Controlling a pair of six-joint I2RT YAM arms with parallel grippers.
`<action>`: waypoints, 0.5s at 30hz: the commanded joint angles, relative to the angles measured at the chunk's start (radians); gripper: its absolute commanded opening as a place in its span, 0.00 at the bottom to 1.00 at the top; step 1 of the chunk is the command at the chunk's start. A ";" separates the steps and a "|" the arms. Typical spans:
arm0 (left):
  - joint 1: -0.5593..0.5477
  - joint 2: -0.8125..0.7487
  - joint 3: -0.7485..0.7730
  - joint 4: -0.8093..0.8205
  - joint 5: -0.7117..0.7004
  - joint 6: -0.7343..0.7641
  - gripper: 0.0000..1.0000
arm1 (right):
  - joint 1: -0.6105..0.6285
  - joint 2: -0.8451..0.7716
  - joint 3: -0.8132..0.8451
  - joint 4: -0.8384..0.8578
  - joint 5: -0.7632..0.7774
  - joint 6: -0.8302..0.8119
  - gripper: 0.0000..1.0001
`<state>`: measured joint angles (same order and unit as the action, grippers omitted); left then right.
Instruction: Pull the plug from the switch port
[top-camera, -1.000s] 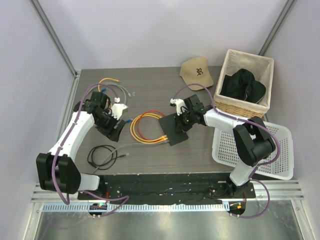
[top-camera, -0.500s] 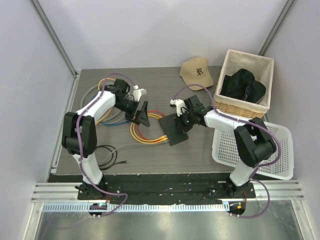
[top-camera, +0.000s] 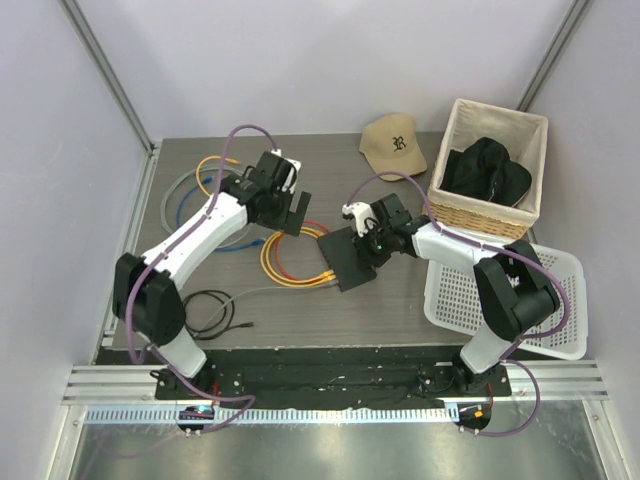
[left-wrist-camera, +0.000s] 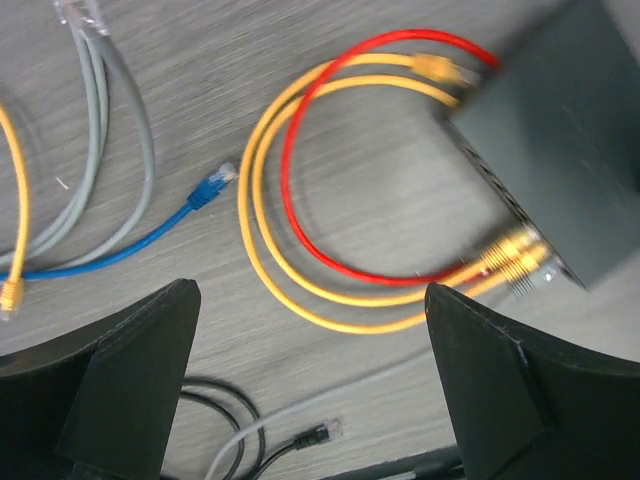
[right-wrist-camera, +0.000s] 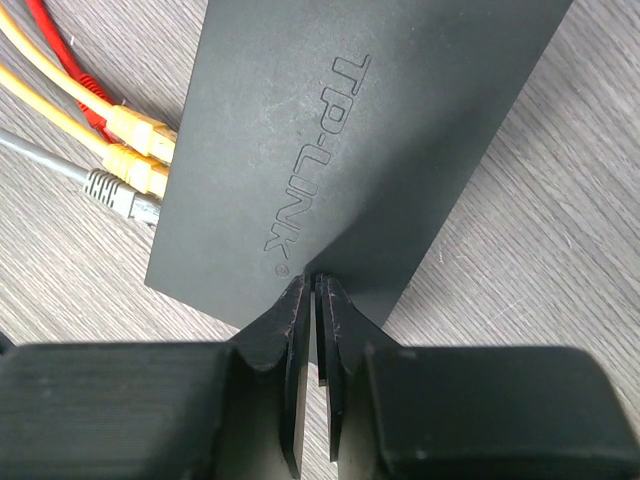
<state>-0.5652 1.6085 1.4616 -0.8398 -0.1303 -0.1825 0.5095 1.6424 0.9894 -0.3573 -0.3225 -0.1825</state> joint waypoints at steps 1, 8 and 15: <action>0.033 0.065 0.067 0.007 0.108 -0.037 0.92 | 0.003 -0.024 0.005 -0.060 0.053 -0.044 0.16; 0.048 0.074 0.023 0.238 0.691 0.043 0.84 | 0.001 -0.021 0.000 -0.071 0.050 -0.054 0.17; 0.153 0.301 -0.047 0.446 1.156 -0.065 0.87 | 0.001 -0.016 0.005 -0.072 0.057 -0.054 0.17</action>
<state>-0.4656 1.7721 1.4414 -0.5400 0.6846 -0.2039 0.5095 1.6341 0.9897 -0.3866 -0.2981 -0.2161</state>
